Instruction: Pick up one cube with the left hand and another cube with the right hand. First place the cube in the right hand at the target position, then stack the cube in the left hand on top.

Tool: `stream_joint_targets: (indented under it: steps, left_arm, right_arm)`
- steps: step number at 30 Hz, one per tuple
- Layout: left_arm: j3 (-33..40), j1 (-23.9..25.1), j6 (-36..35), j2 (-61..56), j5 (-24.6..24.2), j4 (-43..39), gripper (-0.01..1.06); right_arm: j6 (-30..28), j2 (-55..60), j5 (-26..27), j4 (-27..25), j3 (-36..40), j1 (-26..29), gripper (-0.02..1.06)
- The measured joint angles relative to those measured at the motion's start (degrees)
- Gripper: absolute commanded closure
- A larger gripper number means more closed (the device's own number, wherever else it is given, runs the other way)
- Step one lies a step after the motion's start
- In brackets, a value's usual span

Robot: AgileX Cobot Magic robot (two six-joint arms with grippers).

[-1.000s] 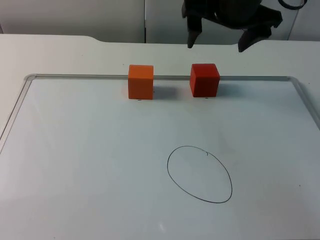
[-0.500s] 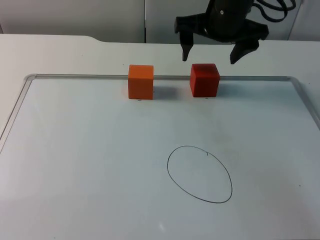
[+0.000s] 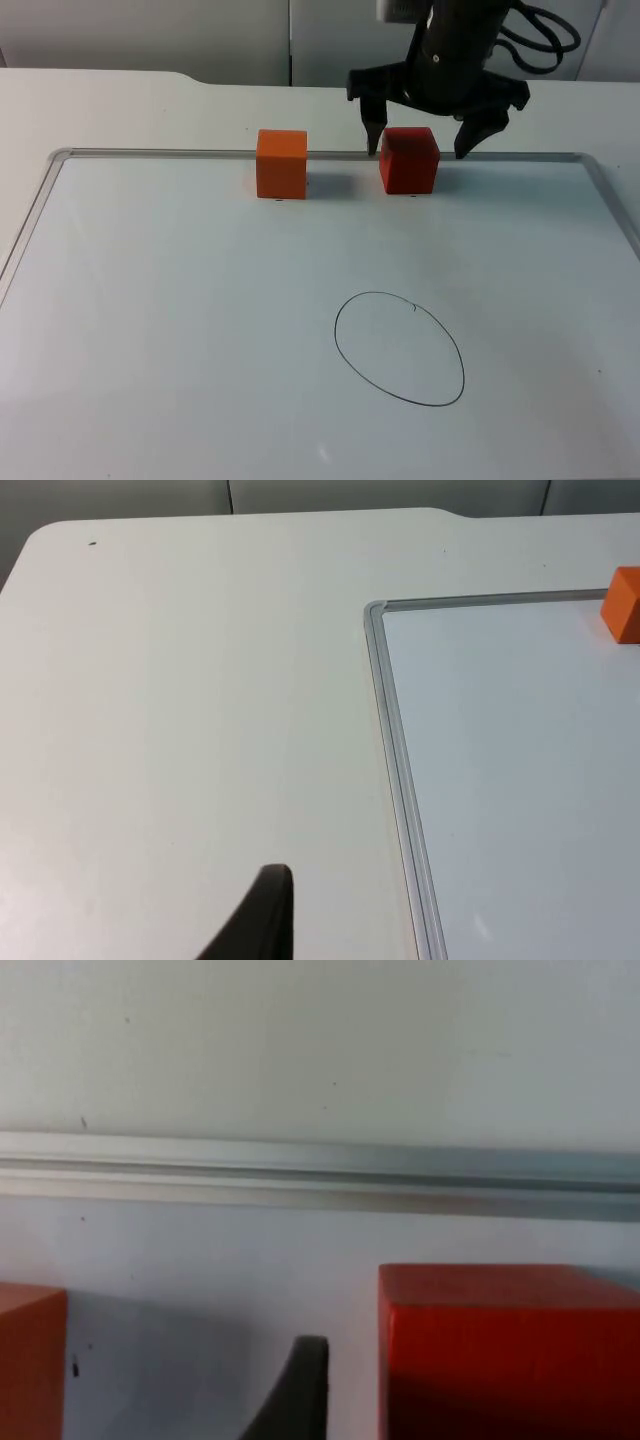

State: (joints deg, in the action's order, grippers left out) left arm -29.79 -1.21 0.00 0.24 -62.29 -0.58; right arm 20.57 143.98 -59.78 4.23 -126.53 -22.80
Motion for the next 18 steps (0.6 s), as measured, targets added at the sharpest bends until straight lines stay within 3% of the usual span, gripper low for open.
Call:
stream_joint_targets:
  steps: [2,6,7,11,18]
  left_arm:
    - [0.0,0.0,0.0,0.0,0.0,0.0,0.03]
    - [0.0,0.0,0.0,0.0,0.0,0.0,0.03]
    - [0.0,0.0,0.0,0.0,0.0,0.0,0.03]
    - [0.0,0.0,0.0,0.0,0.0,0.0,0.03]
    - [0.0,0.0,0.0,0.0,0.0,0.0,0.03]
  right_arm:
    - [0.0,0.0,0.0,0.0,0.0,0.0,0.3]
    - [0.0,0.0,0.23,0.0,0.0,0.0,0.58]
    - [0.0,0.0,0.23,0.0,0.0,0.0,0.58]
    - [0.0,0.0,0.34,0.0,0.0,0.0,1.02]
    - [-1.16,-0.93,0.05,0.0,0.0,0.0,1.05]
